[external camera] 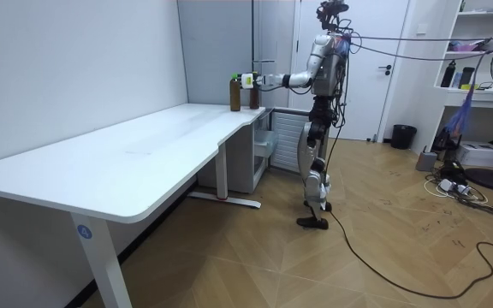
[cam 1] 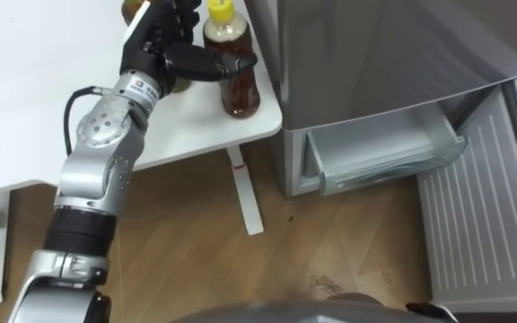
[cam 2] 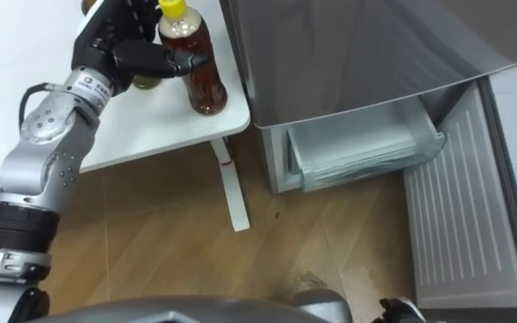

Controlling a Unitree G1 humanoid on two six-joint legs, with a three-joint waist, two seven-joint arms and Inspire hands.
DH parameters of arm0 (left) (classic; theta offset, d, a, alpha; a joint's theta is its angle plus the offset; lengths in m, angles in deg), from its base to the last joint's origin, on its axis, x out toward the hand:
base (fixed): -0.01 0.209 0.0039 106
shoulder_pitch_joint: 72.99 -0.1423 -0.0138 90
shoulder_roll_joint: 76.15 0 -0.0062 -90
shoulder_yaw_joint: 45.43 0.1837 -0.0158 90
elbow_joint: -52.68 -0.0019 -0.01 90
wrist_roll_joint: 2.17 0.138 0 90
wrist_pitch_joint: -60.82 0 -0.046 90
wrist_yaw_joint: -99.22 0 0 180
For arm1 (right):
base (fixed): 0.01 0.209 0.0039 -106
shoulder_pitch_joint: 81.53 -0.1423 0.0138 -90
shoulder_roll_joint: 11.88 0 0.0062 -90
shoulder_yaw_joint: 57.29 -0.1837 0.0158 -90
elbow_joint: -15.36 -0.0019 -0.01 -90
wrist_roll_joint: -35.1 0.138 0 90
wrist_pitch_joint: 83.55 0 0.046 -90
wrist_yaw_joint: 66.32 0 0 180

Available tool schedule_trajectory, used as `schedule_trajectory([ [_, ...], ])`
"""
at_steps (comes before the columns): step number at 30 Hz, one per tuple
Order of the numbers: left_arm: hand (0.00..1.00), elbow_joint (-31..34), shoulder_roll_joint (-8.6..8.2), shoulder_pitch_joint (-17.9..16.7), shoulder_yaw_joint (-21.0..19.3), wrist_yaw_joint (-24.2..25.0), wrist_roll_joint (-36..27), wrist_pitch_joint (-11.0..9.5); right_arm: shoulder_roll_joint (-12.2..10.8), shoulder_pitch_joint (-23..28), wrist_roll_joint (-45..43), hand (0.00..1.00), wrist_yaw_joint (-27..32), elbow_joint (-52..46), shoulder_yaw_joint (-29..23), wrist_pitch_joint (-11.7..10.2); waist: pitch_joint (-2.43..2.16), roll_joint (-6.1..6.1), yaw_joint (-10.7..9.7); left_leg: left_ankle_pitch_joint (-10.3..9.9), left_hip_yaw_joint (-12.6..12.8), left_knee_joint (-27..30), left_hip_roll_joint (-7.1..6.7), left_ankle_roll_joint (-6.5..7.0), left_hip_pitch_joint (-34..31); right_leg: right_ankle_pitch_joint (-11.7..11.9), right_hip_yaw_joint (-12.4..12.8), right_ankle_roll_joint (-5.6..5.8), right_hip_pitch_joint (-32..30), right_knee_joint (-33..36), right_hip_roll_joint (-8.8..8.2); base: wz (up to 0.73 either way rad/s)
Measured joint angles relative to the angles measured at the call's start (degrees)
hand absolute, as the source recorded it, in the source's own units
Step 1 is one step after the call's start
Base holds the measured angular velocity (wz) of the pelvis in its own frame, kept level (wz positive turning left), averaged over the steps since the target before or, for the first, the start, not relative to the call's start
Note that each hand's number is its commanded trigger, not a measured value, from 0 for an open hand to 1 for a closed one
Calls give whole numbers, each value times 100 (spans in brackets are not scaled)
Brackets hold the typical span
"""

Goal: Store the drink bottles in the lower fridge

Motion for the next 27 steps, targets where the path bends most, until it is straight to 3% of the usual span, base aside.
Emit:
schedule_trajectory([
  [21, 0, -368, 92, 13, 169, 526, -6, -1, 5, -2, 21, 0, 22, 60, 1, -6, 9, -15, -36, 1, 2, 14, -1, 1, 34, 0, 3, -1, 36, 6, -2, 0],
  [22, 62, -368, 93, 13, 169, 564, -6, -1, 5, -2, 21, 0, 39, 60, 1, -6, 9, -15, -38, 1, 2, 14, -1, 1, 34, 0, 3, -1, 36, 6, -3, 0],
  [23, 85, -368, 93, 13, 170, 574, -6, -1, 5, -3, 22, 0, 61, 60, 1, -6, 10, -17, -41, 1, 2, 14, -1, 1, 34, 0, 3, -1, 36, 6, -3, 0],
  [24, 100, -368, 93, 13, 170, 580, -6, -1, 5, -3, 21, 0, 86, 60, 1, -6, 10, -18, -49, 1, 1, 14, -1, 1, 34, 0, 3, -1, 36, 6, -3, 0],
  [27, 100, -369, 100, 13, 170, 585, -6, -1, 5, -6, 22, 0, 126, 59, 1, -6, 9, -20, -76, 1, 2, 14, -1, 1, 36, 0, 3, -1, 40, 5, -3, 0],
])
